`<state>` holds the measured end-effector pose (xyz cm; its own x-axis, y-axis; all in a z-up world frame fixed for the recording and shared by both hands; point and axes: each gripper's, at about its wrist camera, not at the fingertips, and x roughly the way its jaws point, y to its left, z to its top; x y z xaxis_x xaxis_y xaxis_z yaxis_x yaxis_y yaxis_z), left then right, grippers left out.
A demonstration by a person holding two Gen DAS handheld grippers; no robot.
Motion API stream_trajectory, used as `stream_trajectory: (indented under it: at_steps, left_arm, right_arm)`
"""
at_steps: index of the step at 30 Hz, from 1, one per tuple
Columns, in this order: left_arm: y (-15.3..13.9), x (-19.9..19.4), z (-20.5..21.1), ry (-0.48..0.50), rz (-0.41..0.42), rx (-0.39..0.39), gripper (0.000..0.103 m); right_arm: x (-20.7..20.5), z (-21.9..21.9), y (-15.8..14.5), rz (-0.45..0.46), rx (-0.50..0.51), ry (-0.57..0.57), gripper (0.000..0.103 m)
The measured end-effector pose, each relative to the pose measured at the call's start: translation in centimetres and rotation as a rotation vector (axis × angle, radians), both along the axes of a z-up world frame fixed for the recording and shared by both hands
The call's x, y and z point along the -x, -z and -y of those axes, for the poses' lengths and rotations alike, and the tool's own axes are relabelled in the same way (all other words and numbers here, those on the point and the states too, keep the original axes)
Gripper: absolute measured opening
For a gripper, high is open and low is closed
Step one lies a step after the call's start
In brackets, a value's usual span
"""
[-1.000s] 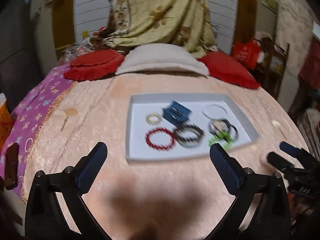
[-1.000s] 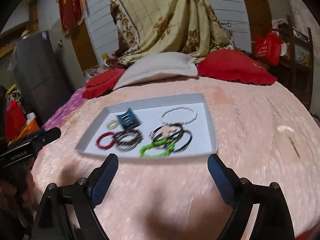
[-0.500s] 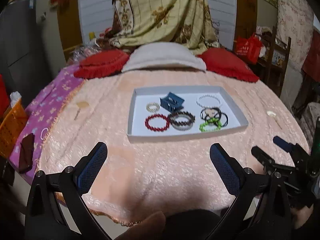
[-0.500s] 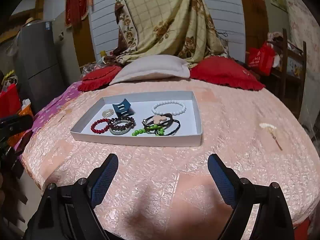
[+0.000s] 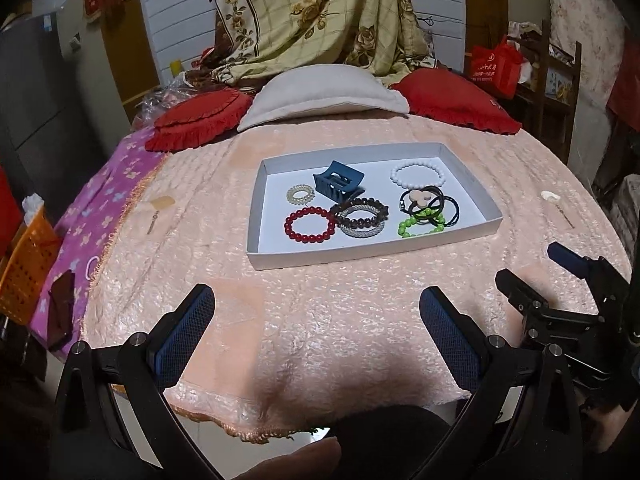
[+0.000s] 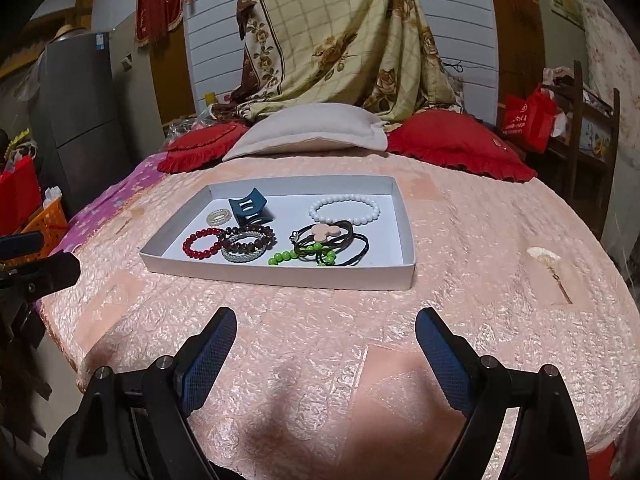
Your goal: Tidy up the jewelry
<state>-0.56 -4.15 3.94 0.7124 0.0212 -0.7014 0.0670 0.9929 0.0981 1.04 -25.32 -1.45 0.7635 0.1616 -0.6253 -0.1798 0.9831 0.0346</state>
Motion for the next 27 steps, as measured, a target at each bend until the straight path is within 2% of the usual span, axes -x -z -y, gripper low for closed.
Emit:
stream_trajectory:
  at_steps: [22, 27]
  left_arm:
    - [0.49, -0.13, -0.17, 0.004, -0.024, 0.022, 0.103]
    - [0.33, 0.30, 0.08, 0.007, 0.006, 0.010, 0.103]
  right_arm:
    - [0.02, 0.11, 0.08, 0.004, 0.003, -0.002, 0.089]
    - [0.01, 0.15, 0.10, 0.005, 0.005, -0.003, 0.089]
